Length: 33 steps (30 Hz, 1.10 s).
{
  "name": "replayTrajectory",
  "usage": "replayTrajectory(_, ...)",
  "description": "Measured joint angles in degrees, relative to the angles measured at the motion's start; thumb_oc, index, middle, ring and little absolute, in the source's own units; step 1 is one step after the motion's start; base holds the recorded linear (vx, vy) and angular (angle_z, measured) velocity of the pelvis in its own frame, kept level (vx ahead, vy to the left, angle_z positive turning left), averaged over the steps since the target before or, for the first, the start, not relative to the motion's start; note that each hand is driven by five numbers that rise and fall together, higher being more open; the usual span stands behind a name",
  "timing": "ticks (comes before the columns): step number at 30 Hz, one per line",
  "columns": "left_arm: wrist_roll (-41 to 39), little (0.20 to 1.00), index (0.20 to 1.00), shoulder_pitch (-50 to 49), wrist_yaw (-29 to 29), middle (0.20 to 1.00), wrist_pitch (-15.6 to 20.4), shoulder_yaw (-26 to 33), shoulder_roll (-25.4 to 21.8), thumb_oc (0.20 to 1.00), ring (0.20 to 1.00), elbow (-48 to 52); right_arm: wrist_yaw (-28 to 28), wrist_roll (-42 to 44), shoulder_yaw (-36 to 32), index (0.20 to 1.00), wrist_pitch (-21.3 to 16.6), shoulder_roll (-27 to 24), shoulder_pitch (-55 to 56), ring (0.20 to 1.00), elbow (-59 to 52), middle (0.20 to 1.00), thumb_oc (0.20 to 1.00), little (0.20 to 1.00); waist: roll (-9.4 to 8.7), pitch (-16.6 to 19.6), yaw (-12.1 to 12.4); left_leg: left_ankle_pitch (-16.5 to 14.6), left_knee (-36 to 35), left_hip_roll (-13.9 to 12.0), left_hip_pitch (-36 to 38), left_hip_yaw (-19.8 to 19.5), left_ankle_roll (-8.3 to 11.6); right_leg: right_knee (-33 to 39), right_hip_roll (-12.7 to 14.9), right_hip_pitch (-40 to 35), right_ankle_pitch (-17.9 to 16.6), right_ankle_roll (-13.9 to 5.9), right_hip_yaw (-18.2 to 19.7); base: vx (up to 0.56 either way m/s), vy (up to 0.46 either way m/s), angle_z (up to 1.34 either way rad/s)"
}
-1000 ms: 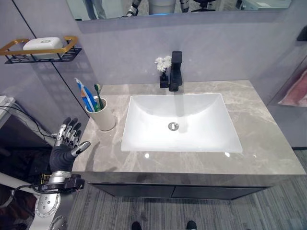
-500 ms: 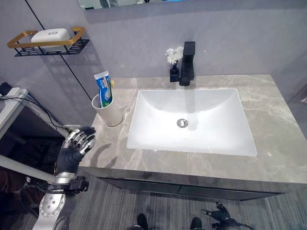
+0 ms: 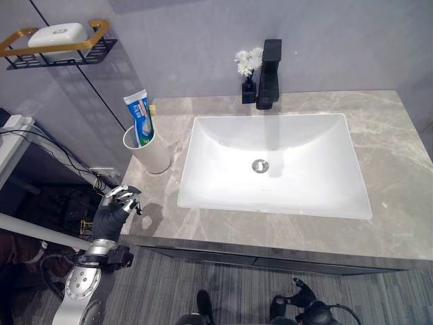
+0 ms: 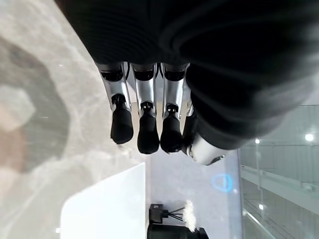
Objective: Put brush and paste in cup on sink, flatten towel.
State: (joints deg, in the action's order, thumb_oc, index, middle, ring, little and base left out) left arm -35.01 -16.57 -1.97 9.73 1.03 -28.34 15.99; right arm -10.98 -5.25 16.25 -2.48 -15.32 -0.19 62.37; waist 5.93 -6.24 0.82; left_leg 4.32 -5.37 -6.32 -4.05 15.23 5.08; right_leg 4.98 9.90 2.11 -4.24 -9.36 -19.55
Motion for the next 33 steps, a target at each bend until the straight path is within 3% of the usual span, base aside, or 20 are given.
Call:
replayTrajectory(4,-0.7,0.200,0.200,1.5,-0.2,0.200,-0.2,0.0,0.0,0.200,0.200,-2.1,0.0,0.9,-2.0,1.000,0.0,0.0,0.1,1.000,0.5,1.000,1.000,1.000,-0.67,-1.1,-0.3,0.0,0.0,0.0,-0.1,0.3,0.00,0.0,0.0,0.3,0.0,-0.01,0.3,0.00,-0.006,-0.02)
replayTrajectory(9,-1.2,0.200,0.200,1.2,-0.2,0.200,-1.3,0.1,-0.1,0.200,0.200,-2.2,-0.2,8.8,-7.6,1.000,-0.1,1.0,0.2,1.000,2.1,1.000,1.000,1.000,-1.15,-1.9,-1.0,0.0,0.0,0.0,-1.2,0.6,0.00,0.0,0.0,1.4,-0.1,0.02,0.4,0.00,-0.004,-0.02)
replayTrajectory(18,-2.8,0.200,0.200,3.1,-0.4,0.200,-2.3,0.5,-0.9,0.200,0.200,-3.9,0.0,9.2,-7.2,1.000,-0.1,1.1,0.2,1.000,4.0,1.000,1.000,1.000,-2.19,-2.6,-1.7,0.0,0.0,-0.1,-1.2,0.9,0.00,0.0,-0.1,1.7,-0.2,0.04,0.7,0.00,-0.002,-0.01)
replayTrajectory(33,-2.0,0.200,0.200,8.2,-2.6,0.200,-2.3,1.2,-1.1,0.200,0.200,-8.2,0.0,11.4,-7.3,1.000,0.0,1.2,0.1,1.000,4.1,1.000,1.000,1.000,-2.19,-2.7,-2.3,0.0,0.0,-0.1,-1.1,1.5,0.01,0.0,-0.1,2.0,-0.3,0.03,1.6,0.00,-0.001,-0.01)
